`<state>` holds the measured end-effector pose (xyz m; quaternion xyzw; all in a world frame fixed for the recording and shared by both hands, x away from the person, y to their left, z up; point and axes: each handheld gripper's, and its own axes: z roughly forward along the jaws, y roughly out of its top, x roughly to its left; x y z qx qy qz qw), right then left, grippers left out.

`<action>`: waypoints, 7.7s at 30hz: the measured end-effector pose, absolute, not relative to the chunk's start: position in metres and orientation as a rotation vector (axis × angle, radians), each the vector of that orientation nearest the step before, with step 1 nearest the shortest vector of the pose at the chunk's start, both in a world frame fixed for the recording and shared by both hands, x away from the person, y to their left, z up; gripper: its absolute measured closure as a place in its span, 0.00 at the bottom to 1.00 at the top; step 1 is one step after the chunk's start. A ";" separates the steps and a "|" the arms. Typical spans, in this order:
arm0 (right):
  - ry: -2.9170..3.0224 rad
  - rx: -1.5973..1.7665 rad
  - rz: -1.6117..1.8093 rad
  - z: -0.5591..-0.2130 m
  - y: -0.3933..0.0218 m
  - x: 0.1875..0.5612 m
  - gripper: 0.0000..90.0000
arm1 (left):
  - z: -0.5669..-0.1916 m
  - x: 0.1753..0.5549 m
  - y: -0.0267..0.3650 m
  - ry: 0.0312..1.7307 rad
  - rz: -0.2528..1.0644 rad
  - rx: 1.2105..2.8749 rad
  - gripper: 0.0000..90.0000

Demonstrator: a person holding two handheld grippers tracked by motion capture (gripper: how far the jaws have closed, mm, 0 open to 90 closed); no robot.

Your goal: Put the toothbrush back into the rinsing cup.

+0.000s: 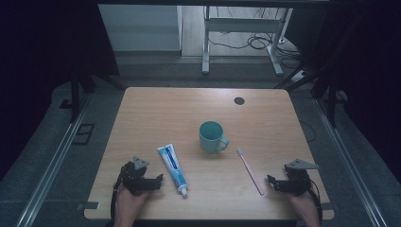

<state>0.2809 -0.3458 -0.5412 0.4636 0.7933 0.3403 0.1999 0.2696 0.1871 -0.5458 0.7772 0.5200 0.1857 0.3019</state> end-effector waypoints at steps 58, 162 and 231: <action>2.224 1.257 0.993 -0.534 -0.346 0.276 0.15 | -0.546 0.270 0.187 1.385 0.494 2.057 0.00; 2.768 1.179 0.610 -0.494 -0.247 0.327 0.66 | -0.546 0.269 0.186 1.391 0.493 2.053 0.00; 2.796 1.292 0.528 -0.463 -0.249 0.370 0.88 | -0.546 0.269 0.186 1.395 0.495 2.051 0.00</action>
